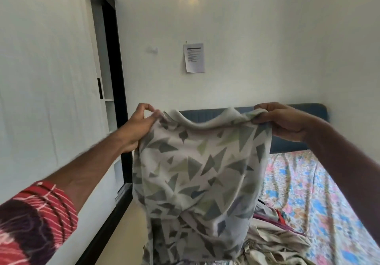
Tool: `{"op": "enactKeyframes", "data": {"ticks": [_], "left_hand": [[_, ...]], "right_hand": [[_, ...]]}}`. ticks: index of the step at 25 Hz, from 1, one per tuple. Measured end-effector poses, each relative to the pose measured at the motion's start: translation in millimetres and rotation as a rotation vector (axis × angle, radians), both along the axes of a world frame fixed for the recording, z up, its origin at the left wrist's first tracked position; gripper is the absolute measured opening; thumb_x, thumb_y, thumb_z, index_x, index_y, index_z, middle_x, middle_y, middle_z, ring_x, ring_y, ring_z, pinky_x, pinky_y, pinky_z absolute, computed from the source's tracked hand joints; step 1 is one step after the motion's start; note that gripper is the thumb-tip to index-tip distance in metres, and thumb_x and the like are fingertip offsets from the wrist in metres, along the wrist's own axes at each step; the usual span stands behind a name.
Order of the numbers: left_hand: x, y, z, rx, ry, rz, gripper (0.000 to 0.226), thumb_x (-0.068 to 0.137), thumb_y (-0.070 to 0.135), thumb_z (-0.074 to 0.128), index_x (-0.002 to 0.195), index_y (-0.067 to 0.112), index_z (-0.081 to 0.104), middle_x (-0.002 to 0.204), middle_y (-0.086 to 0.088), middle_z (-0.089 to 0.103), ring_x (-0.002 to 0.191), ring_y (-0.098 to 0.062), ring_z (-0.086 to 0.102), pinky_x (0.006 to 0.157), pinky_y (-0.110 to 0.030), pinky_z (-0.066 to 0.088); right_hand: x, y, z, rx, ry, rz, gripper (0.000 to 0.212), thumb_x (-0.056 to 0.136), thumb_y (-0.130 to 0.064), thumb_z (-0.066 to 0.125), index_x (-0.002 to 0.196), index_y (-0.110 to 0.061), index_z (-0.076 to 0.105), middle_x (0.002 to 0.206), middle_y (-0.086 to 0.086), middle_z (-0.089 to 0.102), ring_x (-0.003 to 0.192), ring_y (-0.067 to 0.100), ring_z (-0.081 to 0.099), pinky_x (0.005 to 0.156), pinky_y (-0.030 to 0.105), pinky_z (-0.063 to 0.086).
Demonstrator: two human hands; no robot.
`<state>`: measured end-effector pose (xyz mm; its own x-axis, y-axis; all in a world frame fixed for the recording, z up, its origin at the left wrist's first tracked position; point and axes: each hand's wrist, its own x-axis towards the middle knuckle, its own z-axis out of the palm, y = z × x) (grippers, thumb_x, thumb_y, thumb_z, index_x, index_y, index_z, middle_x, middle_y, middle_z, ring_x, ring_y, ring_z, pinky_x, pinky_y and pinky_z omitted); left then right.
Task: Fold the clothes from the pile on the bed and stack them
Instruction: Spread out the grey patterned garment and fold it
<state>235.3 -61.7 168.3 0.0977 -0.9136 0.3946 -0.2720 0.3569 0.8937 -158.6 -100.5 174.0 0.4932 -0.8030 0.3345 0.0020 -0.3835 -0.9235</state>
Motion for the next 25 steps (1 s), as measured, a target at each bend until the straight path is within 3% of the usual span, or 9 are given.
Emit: {"op": "enactKeyframes", "data": {"ticks": [2, 5, 9, 12, 14, 17, 21, 23, 25], "left_hand": [[4, 0, -6, -0.055, -0.342, 0.001, 0.05, 0.082, 0.04, 0.082, 0.117, 0.03, 0.048, 0.107, -0.004, 0.061, 0.09, -0.019, 0.063, 0.072, -0.032, 0.052], [17, -9, -13, -0.269, -0.815, 0.186, 0.03, 0.071, 0.03, 0.092, 0.082, 0.029, 0.064, 0.098, 0.002, 0.057, 0.095, -0.017, 0.058, 0.076, -0.031, 0.046], [26, -9, -24, -0.25, -0.847, 0.143, 0.028, 0.06, 0.06, 0.088, 0.074, 0.043, 0.07, 0.097, 0.009, 0.049, 0.088, -0.004, 0.057, 0.074, -0.024, 0.048], [32, -8, -31, -0.205, -0.99, 0.149, 0.027, 0.063, 0.064, 0.083, 0.078, 0.043, 0.073, 0.1, 0.017, 0.048, 0.088, -0.002, 0.057, 0.073, -0.028, 0.05], [34, -12, -34, -0.211, -0.932, 0.127, 0.013, 0.077, 0.043, 0.086, 0.082, 0.038, 0.075, 0.1, 0.016, 0.049, 0.09, -0.004, 0.056, 0.076, -0.03, 0.046], [31, -18, -31, -0.212, -0.65, 0.193, 0.005, 0.088, 0.023, 0.079, 0.092, 0.025, 0.076, 0.104, 0.005, 0.053, 0.091, -0.005, 0.054, 0.081, -0.022, 0.041], [32, -14, -19, -0.146, -0.311, 0.275, 0.015, 0.102, 0.023, 0.062, 0.099, 0.028, 0.077, 0.089, 0.008, 0.065, 0.074, -0.002, 0.058, 0.072, -0.02, 0.046], [31, -12, -13, -0.021, -0.105, 0.249, 0.021, 0.106, 0.027, 0.054, 0.099, 0.028, 0.074, 0.086, 0.002, 0.066, 0.072, -0.014, 0.058, 0.074, -0.034, 0.05], [32, -18, -14, -0.022, 0.012, 0.247, 0.024, 0.109, 0.027, 0.047, 0.101, 0.022, 0.07, 0.087, -0.003, 0.063, 0.075, -0.021, 0.057, 0.074, -0.04, 0.049]], "right_hand": [[5, -4, -4, -0.018, 0.026, -0.068, 0.041, 0.066, -0.01, 0.085, 0.063, -0.016, 0.045, 0.063, 0.003, 0.046, 0.057, 0.012, 0.047, 0.049, 0.019, 0.044], [5, -8, -4, -0.053, 0.022, -0.157, 0.067, 0.036, -0.024, 0.104, 0.058, -0.02, 0.041, 0.058, -0.001, 0.046, 0.054, 0.009, 0.048, 0.048, 0.018, 0.045], [17, -15, -13, -0.057, 0.029, -0.177, 0.057, 0.048, -0.005, 0.093, 0.059, -0.02, 0.039, 0.057, -0.001, 0.046, 0.061, 0.013, 0.048, 0.056, 0.02, 0.049], [24, -14, -17, 0.049, 0.11, -0.129, 0.026, 0.067, 0.0, 0.083, 0.073, -0.011, 0.059, 0.072, 0.008, 0.064, 0.069, 0.017, 0.062, 0.062, 0.026, 0.058], [28, -15, -24, 0.033, 0.32, -0.19, 0.018, 0.079, 0.0, 0.08, 0.096, -0.005, 0.073, 0.093, 0.016, 0.075, 0.085, 0.027, 0.072, 0.078, 0.037, 0.063], [37, -16, -37, -0.117, 0.503, -0.362, 0.016, 0.082, -0.013, 0.084, 0.094, -0.004, 0.079, 0.094, 0.016, 0.078, 0.088, 0.031, 0.074, 0.088, 0.045, 0.061], [37, -11, -43, 0.073, 0.216, -0.236, 0.023, 0.069, -0.015, 0.086, 0.087, -0.003, 0.079, 0.099, 0.022, 0.077, 0.093, 0.029, 0.072, 0.089, 0.041, 0.06], [40, -11, -47, 0.134, 0.099, -0.138, 0.014, 0.069, -0.012, 0.083, 0.079, -0.007, 0.075, 0.088, 0.013, 0.075, 0.084, 0.021, 0.073, 0.075, 0.031, 0.061], [48, -13, -52, 0.116, 0.015, -0.139, 0.024, 0.066, -0.015, 0.088, 0.073, -0.011, 0.066, 0.08, 0.008, 0.071, 0.075, 0.019, 0.071, 0.064, 0.028, 0.06]]}}
